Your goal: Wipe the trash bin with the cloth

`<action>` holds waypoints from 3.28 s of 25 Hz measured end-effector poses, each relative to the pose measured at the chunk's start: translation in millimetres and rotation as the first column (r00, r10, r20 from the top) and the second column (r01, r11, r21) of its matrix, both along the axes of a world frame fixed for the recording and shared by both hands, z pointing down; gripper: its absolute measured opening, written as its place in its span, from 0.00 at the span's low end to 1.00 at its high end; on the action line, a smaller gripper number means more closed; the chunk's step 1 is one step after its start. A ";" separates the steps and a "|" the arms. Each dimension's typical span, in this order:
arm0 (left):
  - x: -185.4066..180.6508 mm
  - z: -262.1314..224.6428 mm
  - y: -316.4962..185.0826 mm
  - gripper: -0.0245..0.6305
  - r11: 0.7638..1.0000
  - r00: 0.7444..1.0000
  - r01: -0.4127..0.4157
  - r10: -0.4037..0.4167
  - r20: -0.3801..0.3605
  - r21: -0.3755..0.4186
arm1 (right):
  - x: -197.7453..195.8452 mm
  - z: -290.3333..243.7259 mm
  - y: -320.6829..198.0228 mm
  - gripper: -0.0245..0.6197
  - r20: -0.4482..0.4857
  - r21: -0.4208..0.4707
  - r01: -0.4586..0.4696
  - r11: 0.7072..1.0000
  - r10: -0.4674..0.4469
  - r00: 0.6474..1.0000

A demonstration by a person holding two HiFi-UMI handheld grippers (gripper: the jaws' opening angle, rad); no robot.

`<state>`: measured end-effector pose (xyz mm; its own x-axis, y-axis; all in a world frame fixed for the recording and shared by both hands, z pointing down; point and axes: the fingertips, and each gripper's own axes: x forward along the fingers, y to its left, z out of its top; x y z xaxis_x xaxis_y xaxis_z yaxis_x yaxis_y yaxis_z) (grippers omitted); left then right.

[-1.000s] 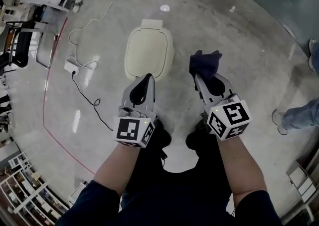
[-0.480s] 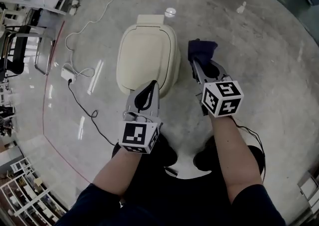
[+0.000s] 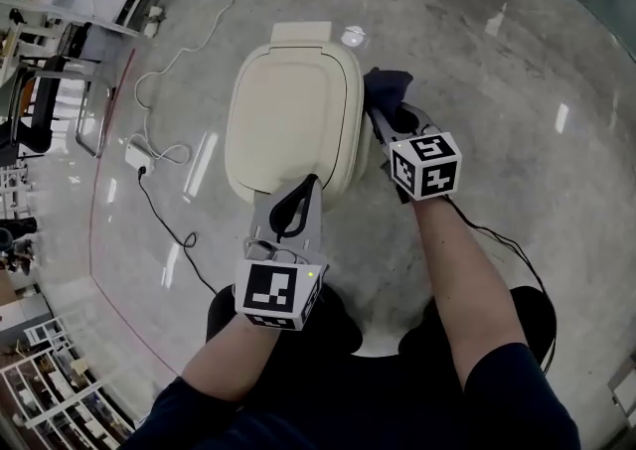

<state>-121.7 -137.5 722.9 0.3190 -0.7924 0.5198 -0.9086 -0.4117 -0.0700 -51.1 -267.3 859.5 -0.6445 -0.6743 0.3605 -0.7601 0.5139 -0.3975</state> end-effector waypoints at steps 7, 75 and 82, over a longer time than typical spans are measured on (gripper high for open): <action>-4.3 6.2 3.3 0.03 1.000 0.999 0.007 -0.008 0.044 0.018 | -14.8 34.7 -12.6 0.12 -0.028 0.015 0.051 0.999 -0.050 0.998; -4.2 12.2 9.4 0.03 0.997 0.998 -0.056 0.054 -0.027 -0.054 | -56.8 215.4 136.9 0.12 -0.037 -0.462 0.107 0.880 -0.140 0.989; -4.1 13.1 11.9 0.03 0.995 0.997 -0.063 0.059 -0.050 -0.071 | -57.8 126.7 141.5 0.12 0.057 -0.343 0.327 0.881 -0.328 0.943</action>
